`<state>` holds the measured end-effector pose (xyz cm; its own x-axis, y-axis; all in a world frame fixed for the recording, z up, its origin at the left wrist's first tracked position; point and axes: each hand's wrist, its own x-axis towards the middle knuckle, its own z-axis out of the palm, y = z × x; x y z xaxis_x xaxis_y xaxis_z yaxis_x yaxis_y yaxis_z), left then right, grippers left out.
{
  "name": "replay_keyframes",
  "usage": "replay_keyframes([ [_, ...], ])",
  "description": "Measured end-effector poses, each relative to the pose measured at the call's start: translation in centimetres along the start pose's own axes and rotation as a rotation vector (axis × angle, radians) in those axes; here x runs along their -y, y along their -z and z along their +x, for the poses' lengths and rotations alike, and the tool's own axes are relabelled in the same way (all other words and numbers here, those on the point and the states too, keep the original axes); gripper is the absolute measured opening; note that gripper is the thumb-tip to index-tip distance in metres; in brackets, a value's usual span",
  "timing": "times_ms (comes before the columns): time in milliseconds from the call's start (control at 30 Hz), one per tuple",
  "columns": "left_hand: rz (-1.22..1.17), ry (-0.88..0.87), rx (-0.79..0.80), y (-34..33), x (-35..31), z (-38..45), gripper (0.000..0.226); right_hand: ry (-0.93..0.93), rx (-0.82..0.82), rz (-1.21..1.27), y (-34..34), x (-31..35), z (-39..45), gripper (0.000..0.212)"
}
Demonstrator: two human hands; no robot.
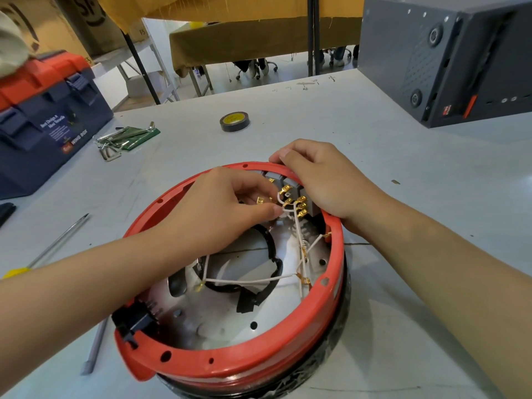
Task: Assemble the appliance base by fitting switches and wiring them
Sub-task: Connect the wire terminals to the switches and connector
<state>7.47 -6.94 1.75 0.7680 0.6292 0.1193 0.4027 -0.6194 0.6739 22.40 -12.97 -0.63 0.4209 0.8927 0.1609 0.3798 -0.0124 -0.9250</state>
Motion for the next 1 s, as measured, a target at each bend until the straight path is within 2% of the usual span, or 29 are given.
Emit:
replay_keyframes([
  [167, -0.210, 0.091, 0.028, -0.15, 0.09, 0.00, 0.014, 0.006, -0.007, -0.002, 0.03, -0.08, 0.08, 0.028],
  [400, -0.213, 0.102, 0.006, -0.32, -0.19, 0.07, 0.027, 0.014, -0.008, -0.010, -0.01, -0.17, 0.15, 0.028],
  [700, -0.106, 0.061, 0.034, -0.13, -0.14, 0.22, 0.017, 0.015, -0.014, 0.006, -0.06, -0.22, 0.17, 0.027],
  [1000, -0.183, 0.089, 0.027, -0.13, 0.03, 0.35, 0.019, 0.012, -0.019, 0.007, -0.09, -0.23, 0.19, 0.028],
])
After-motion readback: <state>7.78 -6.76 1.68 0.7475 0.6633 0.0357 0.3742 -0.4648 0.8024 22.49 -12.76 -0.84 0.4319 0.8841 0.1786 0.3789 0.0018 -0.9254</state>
